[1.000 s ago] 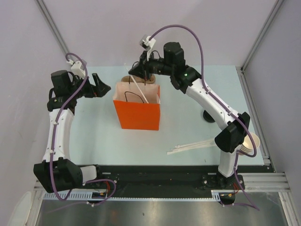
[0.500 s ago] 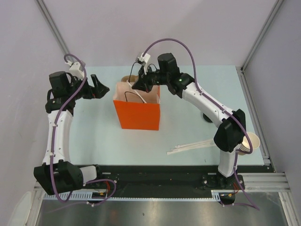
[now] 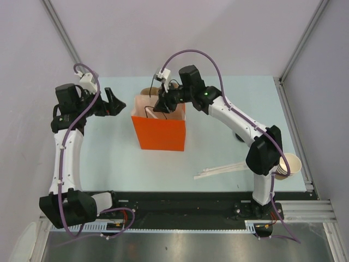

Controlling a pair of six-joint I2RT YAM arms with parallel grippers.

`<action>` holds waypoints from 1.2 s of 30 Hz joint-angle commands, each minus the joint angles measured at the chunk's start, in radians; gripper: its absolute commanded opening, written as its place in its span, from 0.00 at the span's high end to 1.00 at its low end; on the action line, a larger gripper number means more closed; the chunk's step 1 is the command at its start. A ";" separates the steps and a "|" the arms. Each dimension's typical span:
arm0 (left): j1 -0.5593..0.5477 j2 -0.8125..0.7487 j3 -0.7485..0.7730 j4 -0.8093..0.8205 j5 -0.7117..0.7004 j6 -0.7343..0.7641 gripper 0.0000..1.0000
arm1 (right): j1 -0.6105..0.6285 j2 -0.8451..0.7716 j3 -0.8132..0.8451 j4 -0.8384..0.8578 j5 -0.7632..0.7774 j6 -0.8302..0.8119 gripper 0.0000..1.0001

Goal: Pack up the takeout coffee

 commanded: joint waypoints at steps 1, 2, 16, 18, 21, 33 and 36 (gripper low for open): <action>0.018 0.001 0.088 -0.052 0.006 0.039 0.00 | -0.004 -0.014 0.059 0.022 -0.013 0.018 0.64; 0.019 0.006 0.097 -0.060 0.008 0.041 0.01 | -0.007 -0.019 0.069 0.025 -0.004 0.024 0.60; 0.022 0.087 0.273 -0.152 0.026 0.119 0.00 | -0.095 -0.197 0.122 0.052 0.084 0.151 0.11; 0.023 0.101 0.314 -0.171 0.031 0.133 0.01 | -0.110 -0.217 0.117 0.023 0.099 0.137 0.02; 0.023 0.132 0.367 -0.197 0.035 0.150 0.01 | -0.150 -0.259 0.094 -0.012 0.128 0.131 0.00; 0.022 0.261 0.372 -0.410 -0.047 0.320 0.00 | -0.381 -0.542 -0.392 -0.044 0.177 0.153 0.00; 0.015 0.229 0.251 -0.395 -0.083 0.351 0.00 | -0.407 -0.603 -0.519 -0.067 0.186 0.130 0.00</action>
